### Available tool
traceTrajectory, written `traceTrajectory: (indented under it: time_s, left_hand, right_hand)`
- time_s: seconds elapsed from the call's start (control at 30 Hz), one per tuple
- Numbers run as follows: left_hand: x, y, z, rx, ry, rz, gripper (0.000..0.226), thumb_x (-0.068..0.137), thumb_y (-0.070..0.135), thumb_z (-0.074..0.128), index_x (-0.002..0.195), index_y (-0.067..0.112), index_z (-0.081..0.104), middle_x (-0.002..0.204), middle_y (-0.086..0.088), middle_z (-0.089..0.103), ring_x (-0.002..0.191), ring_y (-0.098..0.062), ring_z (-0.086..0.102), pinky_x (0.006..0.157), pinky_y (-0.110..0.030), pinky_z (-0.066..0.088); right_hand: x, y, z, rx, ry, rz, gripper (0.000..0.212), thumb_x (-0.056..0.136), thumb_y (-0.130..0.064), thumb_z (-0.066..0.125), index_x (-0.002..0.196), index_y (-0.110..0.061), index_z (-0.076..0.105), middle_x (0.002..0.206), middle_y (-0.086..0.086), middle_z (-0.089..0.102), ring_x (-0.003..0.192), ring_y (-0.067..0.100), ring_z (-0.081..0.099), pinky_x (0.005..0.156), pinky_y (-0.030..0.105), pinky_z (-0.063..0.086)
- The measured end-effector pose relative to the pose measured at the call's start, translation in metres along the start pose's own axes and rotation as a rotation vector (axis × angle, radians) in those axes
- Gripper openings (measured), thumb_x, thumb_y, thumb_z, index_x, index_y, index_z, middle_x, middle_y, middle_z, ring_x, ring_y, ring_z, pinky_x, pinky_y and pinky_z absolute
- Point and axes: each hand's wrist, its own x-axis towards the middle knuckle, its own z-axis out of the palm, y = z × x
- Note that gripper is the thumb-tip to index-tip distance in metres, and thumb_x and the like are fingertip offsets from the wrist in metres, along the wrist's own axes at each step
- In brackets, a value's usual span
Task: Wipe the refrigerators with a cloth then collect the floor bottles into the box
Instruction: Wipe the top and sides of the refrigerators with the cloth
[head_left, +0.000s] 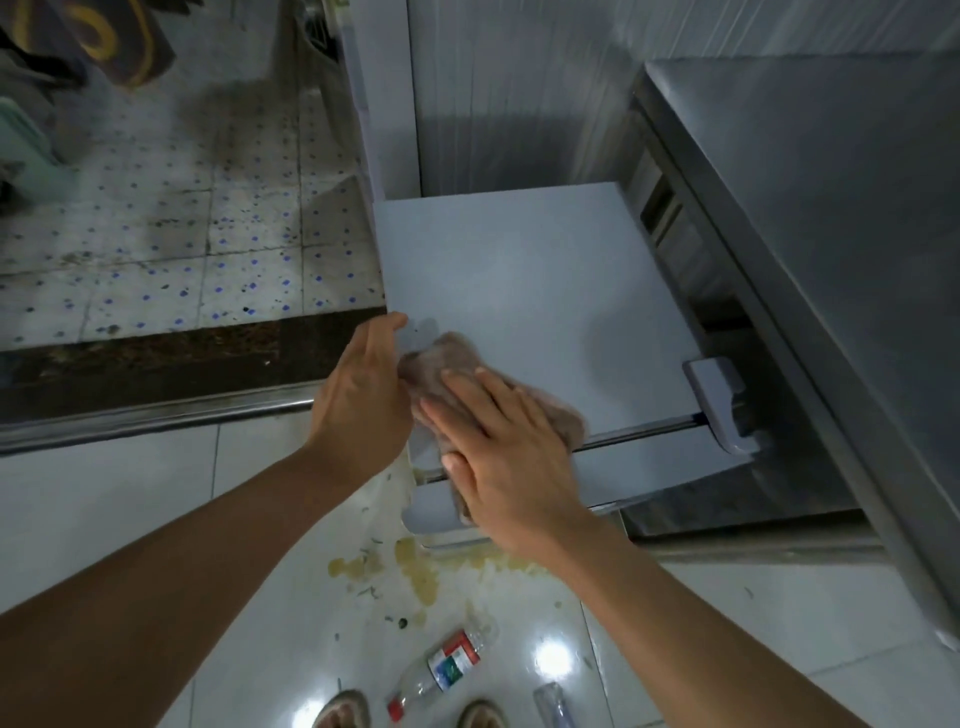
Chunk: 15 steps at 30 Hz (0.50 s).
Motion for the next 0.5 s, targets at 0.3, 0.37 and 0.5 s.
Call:
traceTrajectory:
  time_s: [0.3, 0.37, 0.5]
  left_hand:
    - [-0.055, 0.016, 0.015, 0.138, 0.047, 0.055, 0.048, 0.078, -0.009, 0.048, 0.123, 0.009, 0.05, 0.11, -0.016, 0.06, 0.095, -0.036, 0.058, 0.069, -0.038, 0.044]
    - [-0.067, 0.014, 0.012, 0.09, 0.043, 0.037, 0.049, 0.081, -0.009, 0.048, 0.126, 0.009, 0.045, 0.121, -0.009, 0.06, 0.1, -0.032, 0.061, 0.073, -0.04, 0.049]
    - [-0.08, 0.008, 0.004, 0.025, 0.039, 0.01, 0.06, 0.079, -0.015, 0.046, 0.134, 0.009, 0.035, 0.13, -0.006, 0.055, 0.111, -0.027, 0.058, 0.089, -0.042, 0.049]
  right_hand:
    - [-0.034, 0.108, -0.029, -0.179, 0.02, 0.461, 0.062, 0.094, -0.041, 0.018, 0.147, -0.013, 0.032, 0.155, 0.018, 0.022, 0.141, 0.037, 0.024, 0.114, 0.052, 0.022]
    - [-0.034, 0.081, -0.021, -0.13, 0.03, 0.505, 0.062, 0.092, -0.041, 0.017, 0.148, -0.016, 0.028, 0.157, 0.015, 0.018, 0.143, 0.036, 0.019, 0.114, 0.052, 0.022]
    - [-0.049, 0.0, 0.002, -0.061, 0.03, 0.256, 0.056, 0.098, -0.037, 0.013, 0.151, -0.022, 0.019, 0.159, 0.006, 0.015, 0.147, 0.031, 0.009, 0.116, 0.051, 0.02]
